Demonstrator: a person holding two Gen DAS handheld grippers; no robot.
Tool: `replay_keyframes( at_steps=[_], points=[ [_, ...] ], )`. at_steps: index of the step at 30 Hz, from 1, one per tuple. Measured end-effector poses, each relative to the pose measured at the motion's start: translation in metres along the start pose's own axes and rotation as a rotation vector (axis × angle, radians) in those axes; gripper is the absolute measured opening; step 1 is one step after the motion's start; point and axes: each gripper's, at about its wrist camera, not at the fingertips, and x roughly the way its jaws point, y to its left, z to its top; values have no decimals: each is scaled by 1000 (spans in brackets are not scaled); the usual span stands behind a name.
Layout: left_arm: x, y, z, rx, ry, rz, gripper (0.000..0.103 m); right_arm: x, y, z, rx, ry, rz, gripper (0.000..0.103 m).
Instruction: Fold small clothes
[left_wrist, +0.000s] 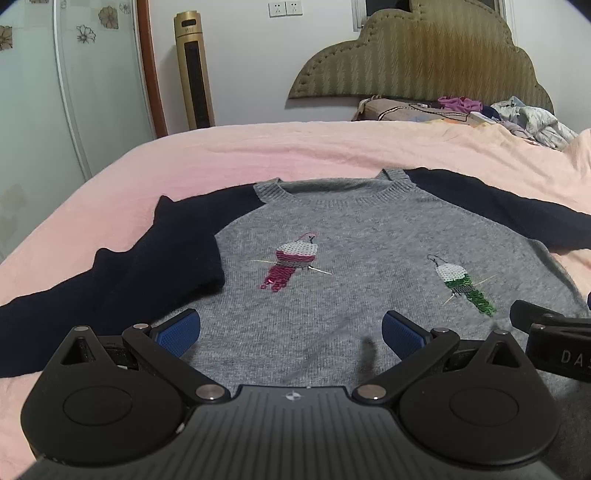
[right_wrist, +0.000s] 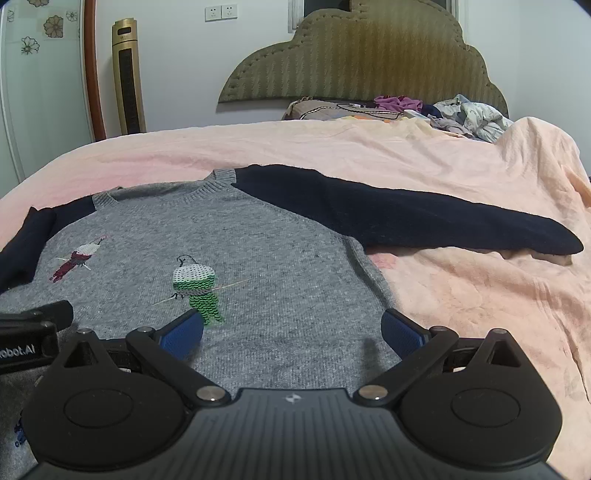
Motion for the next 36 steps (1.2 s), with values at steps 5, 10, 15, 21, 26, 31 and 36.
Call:
replay_keyframes(
  at_steps=[5, 10, 15, 21, 26, 31, 36],
  points=[
    [5, 2, 1, -19, 19, -11, 103, 0, -1, 1, 1, 0, -2, 103],
    [6, 1, 6, -7, 6, 4, 103, 3, -5, 3, -1, -3, -7, 103],
    [10, -4, 13, 13, 5, -3, 103, 7, -16, 9, 8, -10, 5, 103],
    [15, -10, 19, 25, 5, -27, 103, 4, -72, 19, 97, -110, 39, 103],
    [19, -17, 23, 37, 14, -50, 103, 11, -164, 29, 352, -130, 90, 103],
    [22, -22, 26, 67, 17, -61, 103, 22, -256, 22, 636, -145, 9, 103],
    [25, -22, 28, 75, 33, -74, 103, 44, -315, 6, 904, -202, 133, 103]
  ],
)
